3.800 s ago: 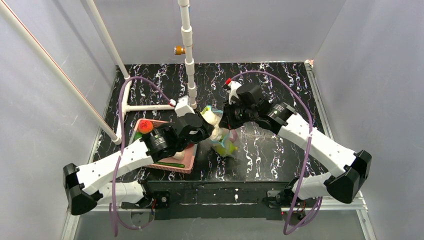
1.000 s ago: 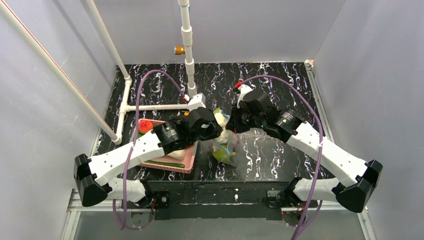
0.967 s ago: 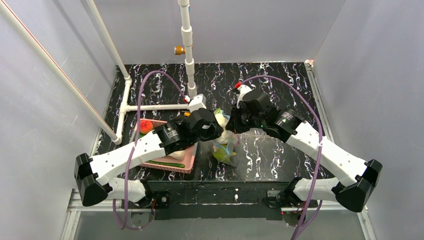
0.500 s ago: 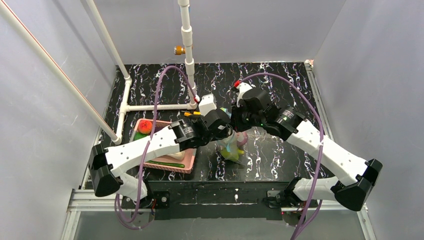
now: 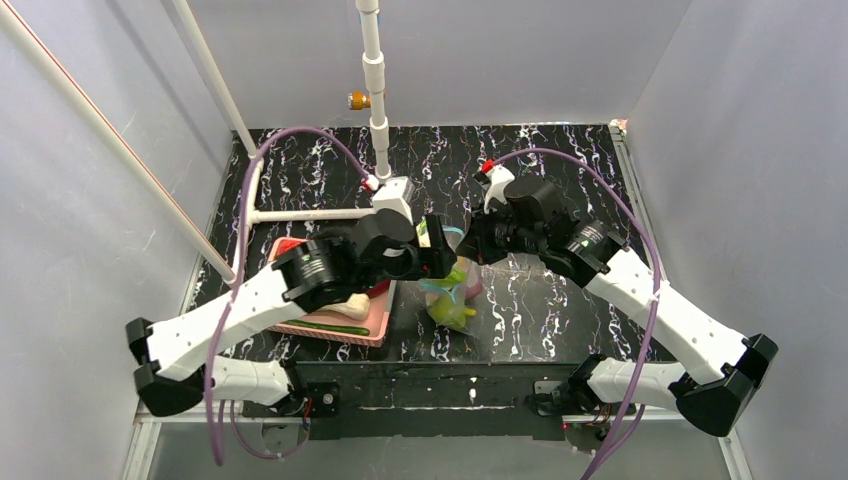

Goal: Place the food in the zip-top bag and seal the zipper
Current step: Place the fake vegetable in the zipper food storage bag.

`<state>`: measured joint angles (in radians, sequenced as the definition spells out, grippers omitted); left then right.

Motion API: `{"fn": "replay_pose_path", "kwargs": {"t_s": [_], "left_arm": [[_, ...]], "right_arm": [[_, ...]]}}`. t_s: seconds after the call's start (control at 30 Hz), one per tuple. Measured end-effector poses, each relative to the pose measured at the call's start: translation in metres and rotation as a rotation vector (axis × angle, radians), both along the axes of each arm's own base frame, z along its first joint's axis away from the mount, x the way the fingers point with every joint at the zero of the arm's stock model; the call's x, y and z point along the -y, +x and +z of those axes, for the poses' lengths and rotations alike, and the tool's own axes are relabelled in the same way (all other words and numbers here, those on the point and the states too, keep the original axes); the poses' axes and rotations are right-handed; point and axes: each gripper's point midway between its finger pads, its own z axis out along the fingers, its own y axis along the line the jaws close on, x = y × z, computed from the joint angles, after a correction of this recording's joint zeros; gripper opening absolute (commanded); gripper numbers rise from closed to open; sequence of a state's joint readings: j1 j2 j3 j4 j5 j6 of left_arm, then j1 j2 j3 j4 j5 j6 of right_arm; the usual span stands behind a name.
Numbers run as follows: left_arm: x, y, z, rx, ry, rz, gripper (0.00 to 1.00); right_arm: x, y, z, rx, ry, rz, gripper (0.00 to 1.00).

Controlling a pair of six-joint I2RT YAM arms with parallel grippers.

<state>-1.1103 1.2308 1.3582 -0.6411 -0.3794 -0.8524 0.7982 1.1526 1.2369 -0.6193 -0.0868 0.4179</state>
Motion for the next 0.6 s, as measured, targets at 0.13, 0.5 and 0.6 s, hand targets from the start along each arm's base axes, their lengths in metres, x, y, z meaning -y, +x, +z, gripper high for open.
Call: {"fn": "replay_pose_path", "kwargs": {"t_s": [0.13, 0.5, 0.6], "left_arm": [[-0.015, -0.013, 0.036, 0.055, -0.092, -0.045, 0.84], [-0.054, -0.029, 0.022, 0.040, -0.131, 0.004, 0.43], [-0.060, -0.032, -0.012, -0.021, -0.080, 0.042, 0.38]], "right_arm": [[-0.005, -0.004, -0.001, -0.014, 0.023, 0.031, 0.01], [-0.011, -0.008, 0.005, -0.037, 0.070, 0.062, 0.01], [-0.011, -0.008, 0.005, -0.039, 0.073, 0.061, 0.01]]}}
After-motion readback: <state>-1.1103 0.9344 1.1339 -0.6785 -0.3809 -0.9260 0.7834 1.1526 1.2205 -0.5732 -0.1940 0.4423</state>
